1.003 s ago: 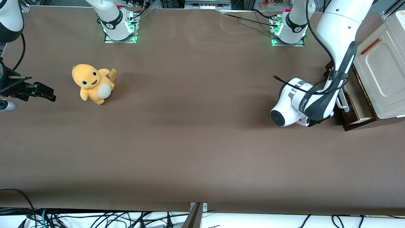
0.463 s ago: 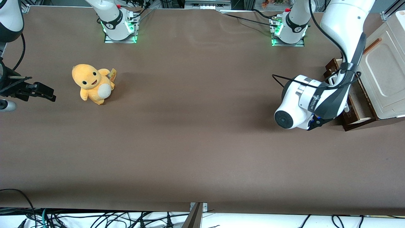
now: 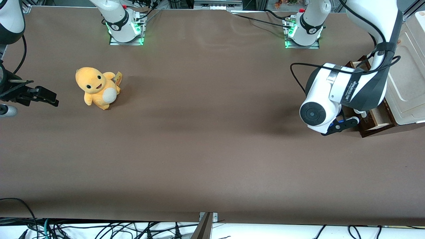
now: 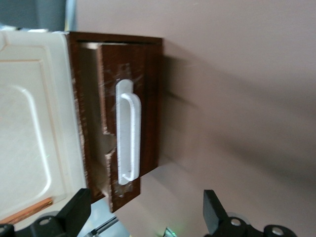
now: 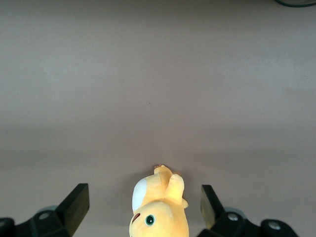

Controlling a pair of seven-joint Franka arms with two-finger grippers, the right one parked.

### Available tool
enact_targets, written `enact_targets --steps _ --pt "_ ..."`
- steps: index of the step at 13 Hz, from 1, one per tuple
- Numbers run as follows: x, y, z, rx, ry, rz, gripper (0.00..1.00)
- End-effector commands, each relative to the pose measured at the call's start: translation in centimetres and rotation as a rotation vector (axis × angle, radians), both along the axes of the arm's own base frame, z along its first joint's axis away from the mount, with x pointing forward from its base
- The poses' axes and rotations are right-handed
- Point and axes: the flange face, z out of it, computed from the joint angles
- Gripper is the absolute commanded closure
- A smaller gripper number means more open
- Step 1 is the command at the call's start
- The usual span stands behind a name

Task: Open lower drawer with left arm only
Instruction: 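Open the left gripper and withdraw it from the handle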

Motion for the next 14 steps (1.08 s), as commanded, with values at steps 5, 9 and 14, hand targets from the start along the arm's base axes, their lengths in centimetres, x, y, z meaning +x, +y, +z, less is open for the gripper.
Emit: enact_targets --steps 5,9,14 --pt "1.8 2.5 9.9 -0.355 -0.041 -0.132 0.00" --pt "2.0 5.4 12.7 -0.454 -0.044 -0.194 0.00" --pt "1.7 8.9 15.8 -0.575 -0.074 -0.266 0.00"
